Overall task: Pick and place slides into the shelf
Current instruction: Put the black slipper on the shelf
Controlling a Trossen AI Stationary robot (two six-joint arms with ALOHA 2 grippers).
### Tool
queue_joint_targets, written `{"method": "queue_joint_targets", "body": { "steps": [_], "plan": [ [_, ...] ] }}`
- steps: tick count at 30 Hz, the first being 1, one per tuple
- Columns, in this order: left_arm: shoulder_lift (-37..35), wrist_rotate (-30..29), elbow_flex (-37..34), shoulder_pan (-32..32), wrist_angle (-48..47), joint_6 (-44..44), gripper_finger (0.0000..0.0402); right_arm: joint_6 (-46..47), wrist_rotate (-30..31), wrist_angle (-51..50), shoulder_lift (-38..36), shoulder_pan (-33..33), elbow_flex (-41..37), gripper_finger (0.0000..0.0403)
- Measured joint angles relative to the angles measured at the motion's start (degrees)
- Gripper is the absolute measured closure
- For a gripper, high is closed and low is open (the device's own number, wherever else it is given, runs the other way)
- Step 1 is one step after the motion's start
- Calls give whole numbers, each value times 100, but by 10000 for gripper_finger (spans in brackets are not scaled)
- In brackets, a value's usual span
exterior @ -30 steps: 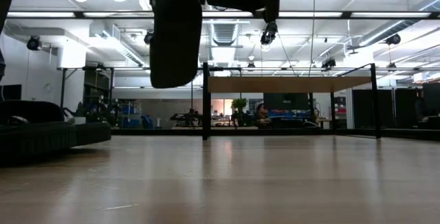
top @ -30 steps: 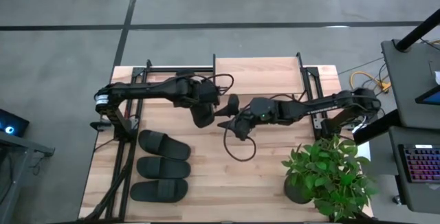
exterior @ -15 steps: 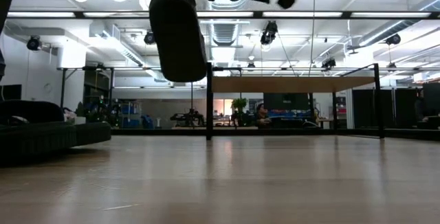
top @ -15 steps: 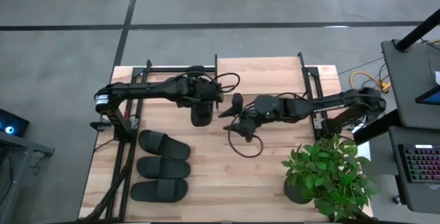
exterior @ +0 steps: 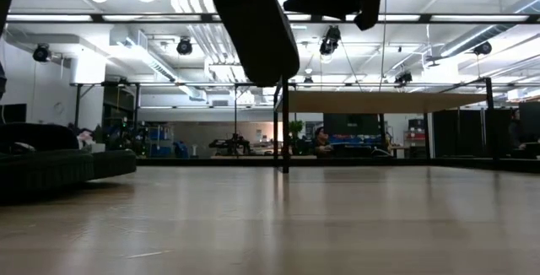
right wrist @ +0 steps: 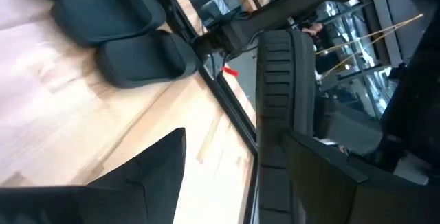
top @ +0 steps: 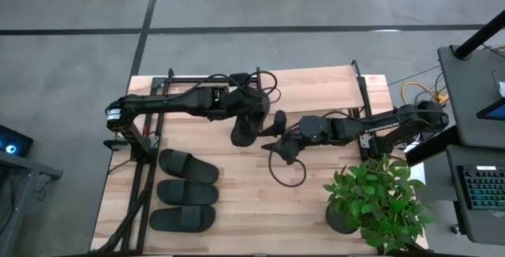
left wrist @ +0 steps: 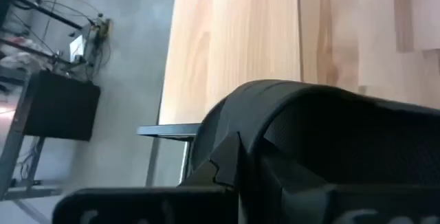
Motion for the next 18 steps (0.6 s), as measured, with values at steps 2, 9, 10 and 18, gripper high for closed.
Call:
{"method": "queue_joint_targets", "body": {
  "steps": [2,9,10,18],
  "plan": [
    [-3,-90,0,0,66,-5,401,-5,-1,39,-11,-3,8,170],
    [-3,-212,-37,-24,144,-3,401,-110,4,82,6,-3,109,170],
    [-10,-217,-55,-23,132,-4,401,-80,4,95,3,-3,127,170],
    [-180,-251,-92,-22,59,-155,401,-40,22,255,-5,8,142,170]
  ]
}}
